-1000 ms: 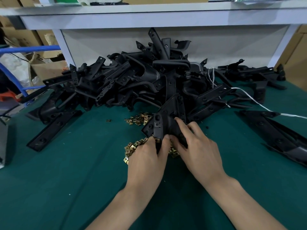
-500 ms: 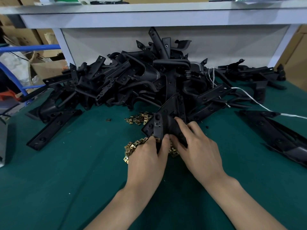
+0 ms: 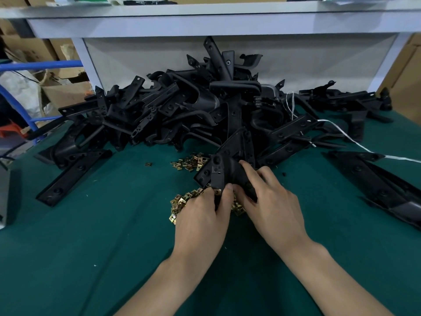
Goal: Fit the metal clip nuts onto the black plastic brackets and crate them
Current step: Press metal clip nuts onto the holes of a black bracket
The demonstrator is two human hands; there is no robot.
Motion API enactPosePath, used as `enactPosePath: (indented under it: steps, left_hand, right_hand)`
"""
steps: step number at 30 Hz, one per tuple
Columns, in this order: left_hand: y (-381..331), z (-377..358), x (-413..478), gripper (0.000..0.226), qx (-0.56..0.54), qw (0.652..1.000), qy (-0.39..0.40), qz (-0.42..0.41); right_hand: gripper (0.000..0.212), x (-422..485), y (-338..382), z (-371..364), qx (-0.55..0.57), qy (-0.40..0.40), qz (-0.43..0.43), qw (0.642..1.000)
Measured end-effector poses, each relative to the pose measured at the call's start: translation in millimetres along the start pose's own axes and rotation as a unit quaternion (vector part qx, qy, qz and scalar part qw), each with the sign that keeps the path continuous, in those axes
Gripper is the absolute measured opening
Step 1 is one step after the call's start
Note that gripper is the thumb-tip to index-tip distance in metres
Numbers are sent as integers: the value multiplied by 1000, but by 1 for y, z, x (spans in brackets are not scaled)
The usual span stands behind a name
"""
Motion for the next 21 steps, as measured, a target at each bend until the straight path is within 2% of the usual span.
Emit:
enactPosePath:
  steps: [4, 21]
  left_hand:
    - [-1, 1, -1, 60, 22, 1000, 5, 9]
    - [-5, 4, -2, 46, 99, 994, -17, -36]
  right_hand:
    - [53, -1, -2, -1, 3, 6, -5, 1000]
    - [56, -1, -7, -4, 37, 16, -28, 999]
Point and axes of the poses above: each hand's wrist, its own x-axis towards the middle knuckle, its own z-axis out of the back of the hand, y = z × x, the point moved 2 cm from there along x, towards the middle knuckle, and after that the axes turned 12 degrees about z, right-handed, at the moved point
